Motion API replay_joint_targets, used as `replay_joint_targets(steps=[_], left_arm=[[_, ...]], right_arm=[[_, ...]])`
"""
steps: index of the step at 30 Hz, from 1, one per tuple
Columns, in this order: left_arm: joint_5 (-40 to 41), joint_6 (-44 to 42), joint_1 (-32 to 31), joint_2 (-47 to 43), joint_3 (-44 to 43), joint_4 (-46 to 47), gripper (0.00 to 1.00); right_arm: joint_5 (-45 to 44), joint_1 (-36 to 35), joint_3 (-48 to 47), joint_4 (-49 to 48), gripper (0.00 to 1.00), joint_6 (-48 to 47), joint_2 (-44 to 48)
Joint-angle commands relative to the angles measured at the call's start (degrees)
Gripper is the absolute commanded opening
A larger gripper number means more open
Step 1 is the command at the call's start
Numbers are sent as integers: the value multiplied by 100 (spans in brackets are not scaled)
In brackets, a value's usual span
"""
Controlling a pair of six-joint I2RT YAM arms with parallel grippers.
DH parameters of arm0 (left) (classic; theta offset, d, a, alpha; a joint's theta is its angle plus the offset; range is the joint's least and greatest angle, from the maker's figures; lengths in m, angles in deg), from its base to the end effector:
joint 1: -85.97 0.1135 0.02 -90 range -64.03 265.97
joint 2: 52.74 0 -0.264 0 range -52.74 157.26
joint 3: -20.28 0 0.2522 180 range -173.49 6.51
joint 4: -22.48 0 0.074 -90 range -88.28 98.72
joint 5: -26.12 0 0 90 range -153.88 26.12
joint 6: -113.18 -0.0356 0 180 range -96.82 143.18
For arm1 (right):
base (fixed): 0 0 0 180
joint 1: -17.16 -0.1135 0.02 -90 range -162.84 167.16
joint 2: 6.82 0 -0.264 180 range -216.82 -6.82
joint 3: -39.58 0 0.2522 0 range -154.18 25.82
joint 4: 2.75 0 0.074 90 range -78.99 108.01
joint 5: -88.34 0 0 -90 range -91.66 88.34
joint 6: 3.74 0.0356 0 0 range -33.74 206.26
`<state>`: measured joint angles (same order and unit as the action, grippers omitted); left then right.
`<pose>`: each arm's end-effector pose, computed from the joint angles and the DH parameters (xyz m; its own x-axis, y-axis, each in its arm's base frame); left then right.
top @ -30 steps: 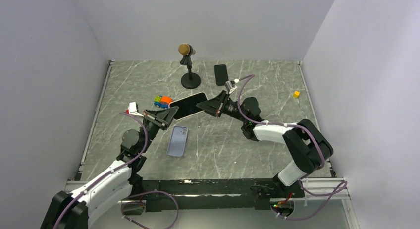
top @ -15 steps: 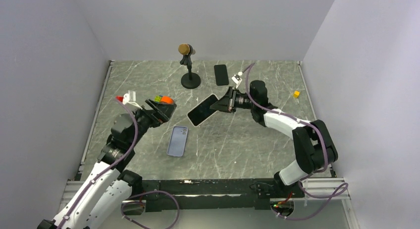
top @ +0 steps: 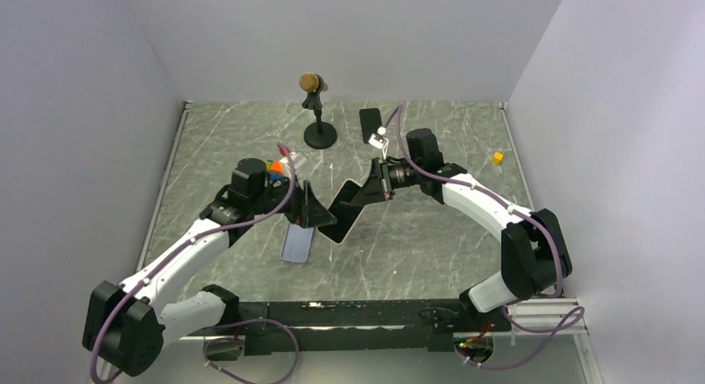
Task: Take the phone out of the phone case
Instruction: Pick up the phone at the center of the board.
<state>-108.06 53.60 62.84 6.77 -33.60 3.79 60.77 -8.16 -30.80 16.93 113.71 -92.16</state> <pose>0.1997 -0.1123 0.2753 -0.7649 -0.0681 -0.6405 0.5548 0.4355 -0.7089 0.2727 0.1639 0.2601 -0.8511 -0.1667 -0.4978 -0.5238 0.2065 0.8264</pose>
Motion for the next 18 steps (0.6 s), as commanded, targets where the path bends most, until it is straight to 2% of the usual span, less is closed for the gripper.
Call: replay_joint_targets(steps=[1, 5, 8, 11, 12, 14, 16, 18], left_arm=[[-810, -350, -596, 264, -380, 316, 77], [-829, -283, -622, 424, -373, 317, 59], [-1028, -216, -617, 427, -316, 431, 41], [-1242, 21, -624, 394, -234, 873, 8], [-1191, 83, -626, 358, -229, 925, 1], [-950, 333, -623, 162, -115, 1242, 0], [-663, 789, -622, -113, 126, 1875, 0], [-454, 1331, -618, -317, 380, 2662, 0]], right_arm=[[549, -170, -289, -707, 0, 278, 260], [689, -179, -334, -827, 0, 356, 282], [768, -183, -316, -875, 0, 393, 328], [672, -184, -227, -1126, 0, 664, 396], [552, -184, -208, -1162, 4, 784, 391], [261, -190, -147, -1364, 23, 1188, 361], [23, -243, 83, -1975, 40, 1807, 367], [-146, -329, 435, -3033, 49, 2525, 439]])
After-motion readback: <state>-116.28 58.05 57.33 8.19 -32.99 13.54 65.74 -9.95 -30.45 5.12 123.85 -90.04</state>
